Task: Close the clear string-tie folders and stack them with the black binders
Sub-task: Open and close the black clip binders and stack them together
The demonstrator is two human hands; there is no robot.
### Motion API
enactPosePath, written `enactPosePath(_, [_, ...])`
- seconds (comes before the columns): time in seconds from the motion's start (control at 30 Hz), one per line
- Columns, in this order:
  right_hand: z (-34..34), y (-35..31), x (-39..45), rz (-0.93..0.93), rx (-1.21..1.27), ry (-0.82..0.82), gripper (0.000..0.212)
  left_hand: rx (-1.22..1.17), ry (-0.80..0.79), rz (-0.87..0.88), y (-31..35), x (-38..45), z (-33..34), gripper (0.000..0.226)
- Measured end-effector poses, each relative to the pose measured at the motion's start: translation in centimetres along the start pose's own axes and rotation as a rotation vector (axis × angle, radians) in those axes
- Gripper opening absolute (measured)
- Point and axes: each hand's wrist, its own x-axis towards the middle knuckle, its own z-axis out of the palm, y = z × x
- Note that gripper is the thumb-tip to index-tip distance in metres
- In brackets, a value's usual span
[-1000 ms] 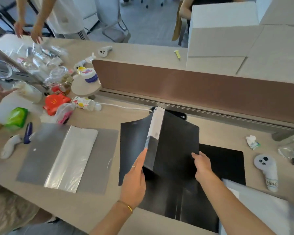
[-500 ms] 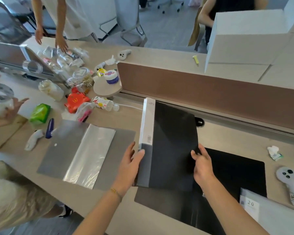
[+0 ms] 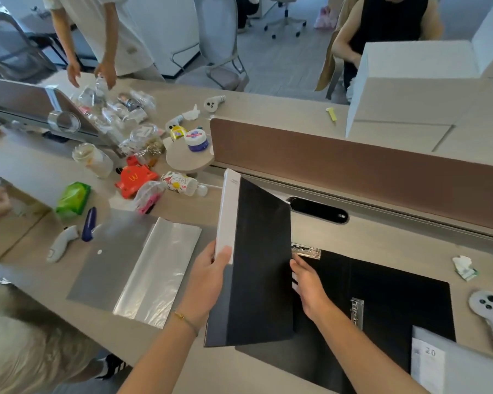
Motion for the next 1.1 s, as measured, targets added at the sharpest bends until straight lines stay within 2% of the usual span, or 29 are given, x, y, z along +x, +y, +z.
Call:
enactPosePath(0.13, [-0.5,-0.3,-0.3,0.023,0.068,0.078,0.036,-0.105,0.041,-0.012,-1.4,-0.2,0.1,0.018])
enactPosePath(0.3, [-3.5,-1.5,-2.4,-0.162,-0.072,0.264,0.033,-0.063,0.017,0.005,-3.4,0.3,1.7,0.016])
enactPosePath(0.5, [-10.5,-0.7,-6.4,-0.281,-0.274,0.56,0.033,0.106,-0.188,0.004,-5.9,0.8,6.9,0.011])
enactPosePath(0.67, [-17.5,0.6,-11.8,-0.282,-0.27,0.826,0.03,0.176,-0.464,0.035,-6.9,-1.2,14.2,0.041])
enactPosePath(0.77, [-21.6,2.2,-14.8,-0.263,-0.295,0.962,0.028,0.223,-0.575,0.033,-7.4,-3.4,18.3,0.048])
enactPosePath(0.9, [-27.2,5.0,-18.0,-0.187,-0.345,1.009,0.028,0.265,-0.67,0.002,-8.3,-6.7,22.7,0.039])
enactPosePath(1.1, [-32.3,7.4,-21.9,-0.121,-0.378,1.038,0.02,0.366,-0.686,0.045,-9.8,-12.3,27.5,0.039])
